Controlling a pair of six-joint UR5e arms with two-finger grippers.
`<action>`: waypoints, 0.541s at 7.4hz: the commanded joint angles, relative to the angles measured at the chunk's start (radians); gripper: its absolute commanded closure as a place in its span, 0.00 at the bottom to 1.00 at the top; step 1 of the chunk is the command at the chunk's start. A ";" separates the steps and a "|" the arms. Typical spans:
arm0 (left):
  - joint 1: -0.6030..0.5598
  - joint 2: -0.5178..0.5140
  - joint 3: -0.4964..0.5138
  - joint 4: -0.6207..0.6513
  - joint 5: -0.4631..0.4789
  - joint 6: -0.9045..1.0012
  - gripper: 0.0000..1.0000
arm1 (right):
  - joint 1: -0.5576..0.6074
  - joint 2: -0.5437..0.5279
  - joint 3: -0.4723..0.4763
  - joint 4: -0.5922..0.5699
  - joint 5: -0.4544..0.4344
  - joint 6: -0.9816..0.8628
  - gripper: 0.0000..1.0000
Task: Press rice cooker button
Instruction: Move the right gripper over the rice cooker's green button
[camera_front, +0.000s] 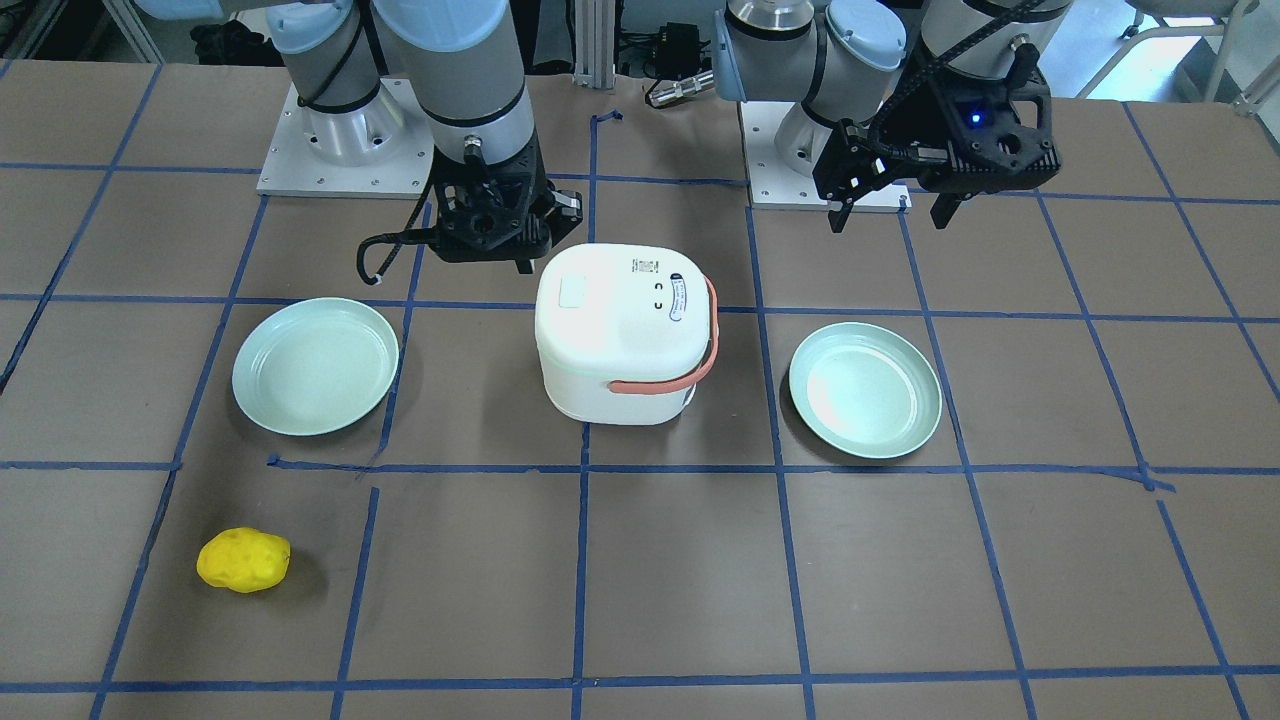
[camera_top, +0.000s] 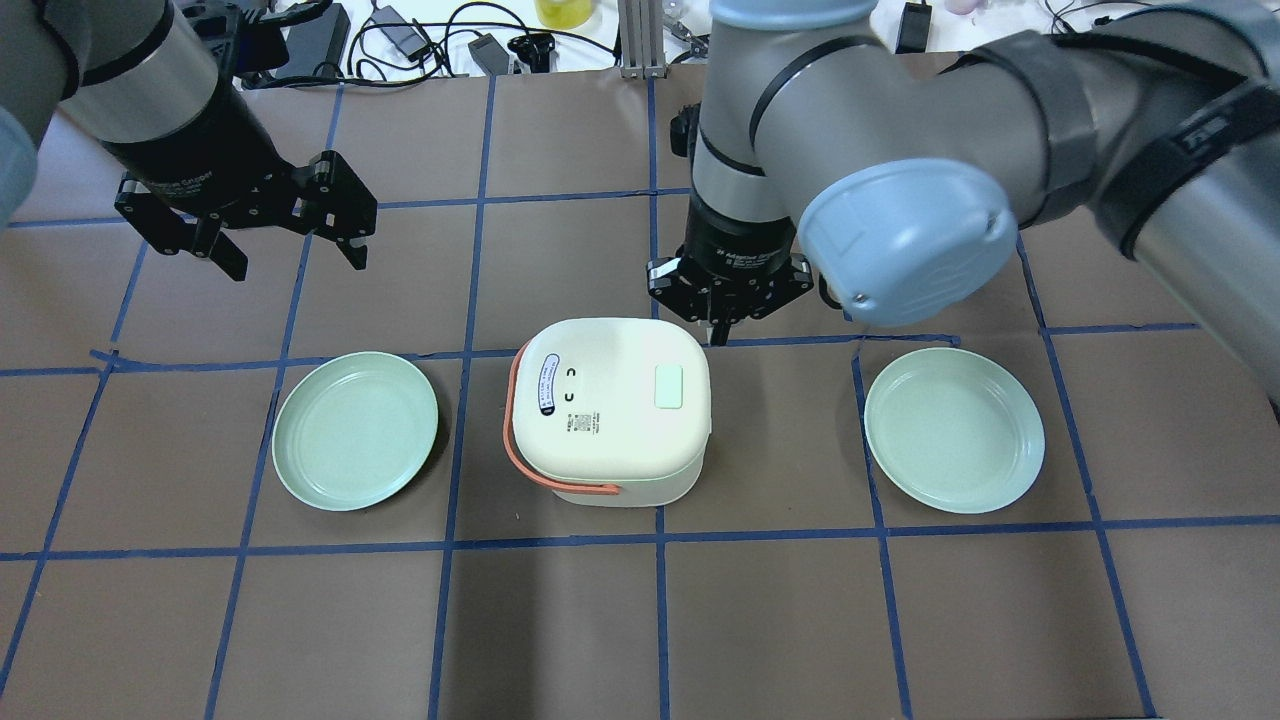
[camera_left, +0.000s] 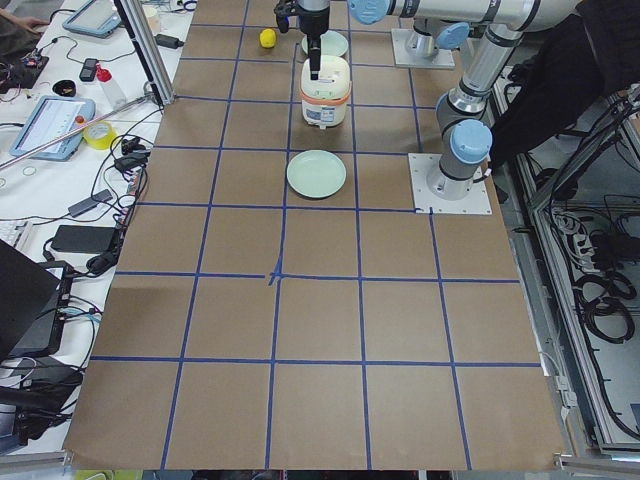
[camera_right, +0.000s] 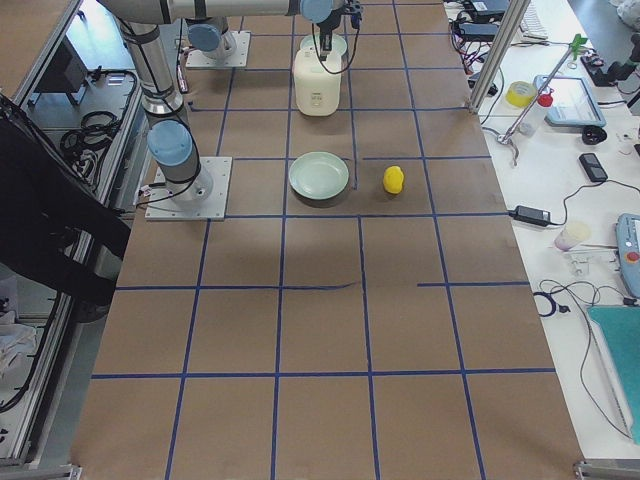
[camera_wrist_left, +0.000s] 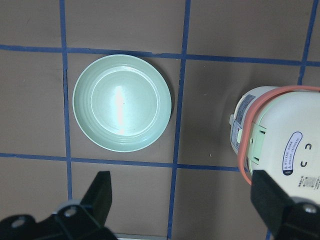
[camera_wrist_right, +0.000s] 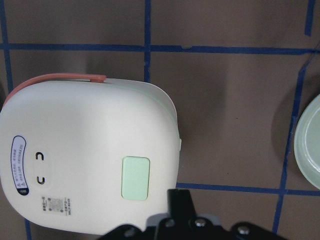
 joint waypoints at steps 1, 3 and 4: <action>0.000 0.000 0.000 0.000 0.000 -0.001 0.00 | 0.031 0.015 0.076 -0.125 0.002 0.041 1.00; 0.000 0.000 0.000 0.000 0.000 0.001 0.00 | 0.058 0.040 0.090 -0.173 -0.003 0.043 1.00; 0.000 0.000 0.000 0.000 0.000 0.001 0.00 | 0.066 0.045 0.090 -0.176 -0.004 0.043 1.00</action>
